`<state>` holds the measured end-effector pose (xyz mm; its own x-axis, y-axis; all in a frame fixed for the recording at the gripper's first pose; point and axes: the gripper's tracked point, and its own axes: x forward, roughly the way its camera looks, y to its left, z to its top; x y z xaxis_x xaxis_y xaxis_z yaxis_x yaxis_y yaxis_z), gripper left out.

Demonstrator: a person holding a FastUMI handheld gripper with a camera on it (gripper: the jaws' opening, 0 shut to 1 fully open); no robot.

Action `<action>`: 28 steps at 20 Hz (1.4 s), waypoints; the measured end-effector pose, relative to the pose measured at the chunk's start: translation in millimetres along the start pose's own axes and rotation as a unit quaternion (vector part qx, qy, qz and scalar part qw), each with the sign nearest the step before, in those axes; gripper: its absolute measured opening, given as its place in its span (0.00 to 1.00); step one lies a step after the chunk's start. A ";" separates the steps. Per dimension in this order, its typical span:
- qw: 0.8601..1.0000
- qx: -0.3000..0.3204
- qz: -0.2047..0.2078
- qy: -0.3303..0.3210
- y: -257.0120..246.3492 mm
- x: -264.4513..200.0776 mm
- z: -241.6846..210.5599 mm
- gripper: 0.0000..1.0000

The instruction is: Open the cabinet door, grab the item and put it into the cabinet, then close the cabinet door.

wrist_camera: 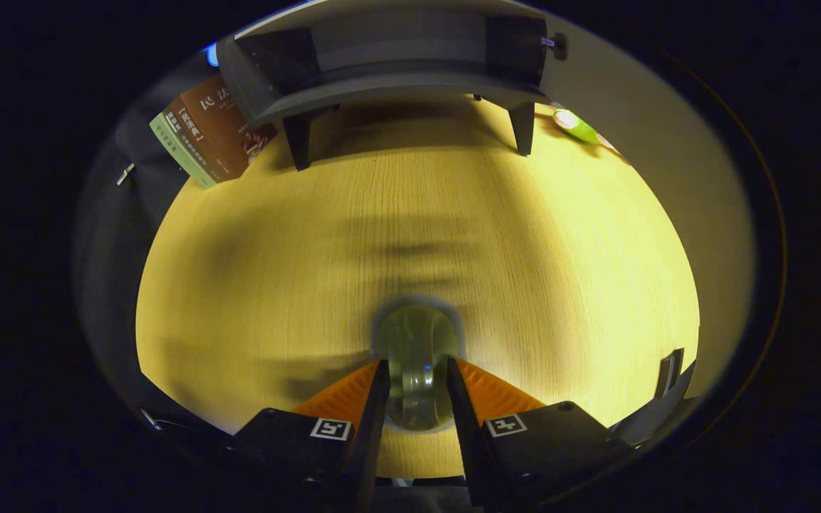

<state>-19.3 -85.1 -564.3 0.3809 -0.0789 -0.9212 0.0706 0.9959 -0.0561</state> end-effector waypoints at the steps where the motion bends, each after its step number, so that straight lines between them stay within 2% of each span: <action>1: 1.000 -0.002 -0.002 0.007 -1.6 1.8 -2.9 0.53; 5: 1.000 -0.007 -0.003 0.011 -0.1 0.9 -1.3 0.55; 7: 1.000 -0.013 -0.021 0.008 -8.6 0.3 0.1 0.20; 8: 1.000 -0.014 -0.018 0.020 -6.3 0.3 -3.5 0.20; 14: 1.000 0.002 -0.015 -0.008 -3.9 -15.5 21.1 0.20; 19: 0.996 0.015 -0.022 -0.083 -6.0 -62.6 83.5 0.20; 22: 0.989 0.013 -0.019 -0.149 1.6 -105.3 130.1 0.20; 28: 0.964 0.003 -0.014 -0.266 11.9 -179.5 220.1 0.20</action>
<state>116.1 -68.7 -314.8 0.7970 -0.1183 -0.5923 0.0920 0.9930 -0.0746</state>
